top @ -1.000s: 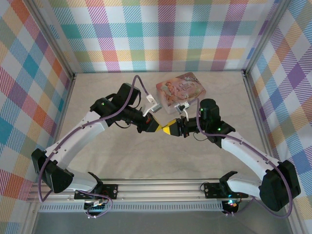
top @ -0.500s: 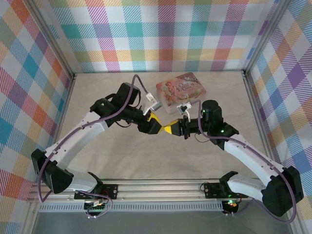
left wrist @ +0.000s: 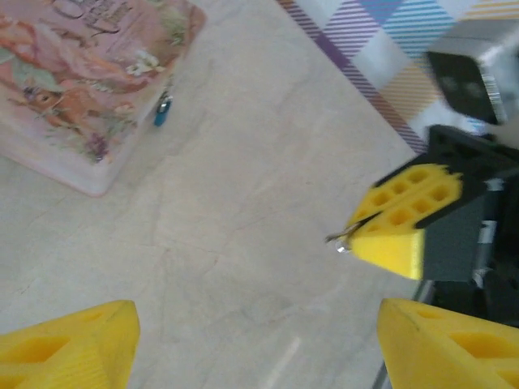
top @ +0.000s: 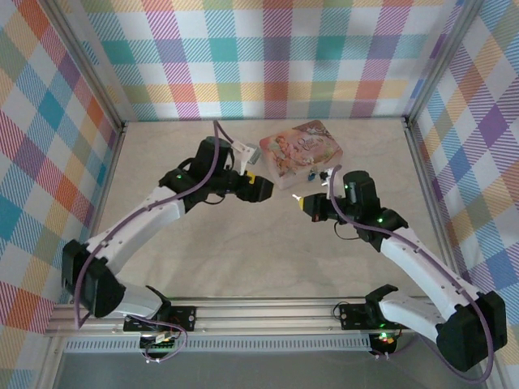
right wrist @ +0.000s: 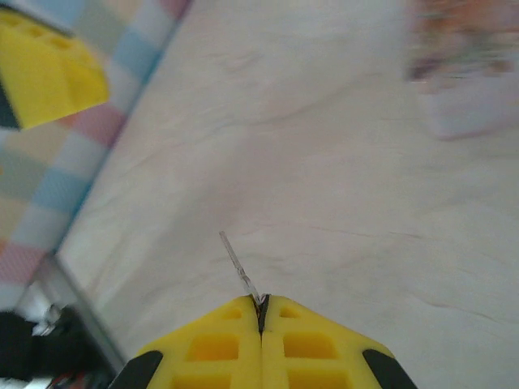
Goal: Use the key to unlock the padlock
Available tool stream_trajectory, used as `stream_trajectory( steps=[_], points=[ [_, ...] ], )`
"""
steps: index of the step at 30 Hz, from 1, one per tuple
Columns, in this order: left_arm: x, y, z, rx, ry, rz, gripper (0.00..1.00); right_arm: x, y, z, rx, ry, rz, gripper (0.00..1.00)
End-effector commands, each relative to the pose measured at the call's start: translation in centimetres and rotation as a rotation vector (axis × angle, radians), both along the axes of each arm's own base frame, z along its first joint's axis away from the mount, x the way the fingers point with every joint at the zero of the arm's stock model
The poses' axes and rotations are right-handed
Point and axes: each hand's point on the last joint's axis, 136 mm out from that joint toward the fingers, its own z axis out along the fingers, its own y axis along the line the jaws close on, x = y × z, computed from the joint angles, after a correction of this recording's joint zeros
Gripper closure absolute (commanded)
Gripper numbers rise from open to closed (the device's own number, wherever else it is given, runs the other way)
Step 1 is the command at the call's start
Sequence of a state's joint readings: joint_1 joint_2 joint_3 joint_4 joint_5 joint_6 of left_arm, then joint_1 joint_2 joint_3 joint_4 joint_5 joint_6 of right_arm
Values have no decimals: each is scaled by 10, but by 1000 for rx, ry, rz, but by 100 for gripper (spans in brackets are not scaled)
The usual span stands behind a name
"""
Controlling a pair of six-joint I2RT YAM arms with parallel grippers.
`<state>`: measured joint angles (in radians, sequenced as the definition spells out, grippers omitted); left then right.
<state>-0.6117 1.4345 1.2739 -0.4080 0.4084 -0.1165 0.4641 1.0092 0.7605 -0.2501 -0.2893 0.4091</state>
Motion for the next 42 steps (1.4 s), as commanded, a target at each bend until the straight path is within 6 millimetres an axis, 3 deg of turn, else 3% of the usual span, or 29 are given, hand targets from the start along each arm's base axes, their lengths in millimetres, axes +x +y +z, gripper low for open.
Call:
stream_trajectory(
  steps=[1,10,17,26,33,42],
  points=[
    [26,-16,-8,-23,19,58,24,6,-55,-28,-170,65,-287,100],
    [62,-91,-52,68,110,-19,31,-12,-127,-21,-320,14,-581,100],
    [95,-117,-79,181,103,4,31,-23,-140,-18,-359,19,-608,100],
    [130,-114,-113,330,83,101,30,-25,-136,-22,-335,33,-601,100],
    [127,-111,-144,405,113,90,30,-20,-131,-21,-334,37,-583,100],
    [113,-92,-163,490,136,79,30,-16,-127,-20,-331,39,-571,100]
  ],
)
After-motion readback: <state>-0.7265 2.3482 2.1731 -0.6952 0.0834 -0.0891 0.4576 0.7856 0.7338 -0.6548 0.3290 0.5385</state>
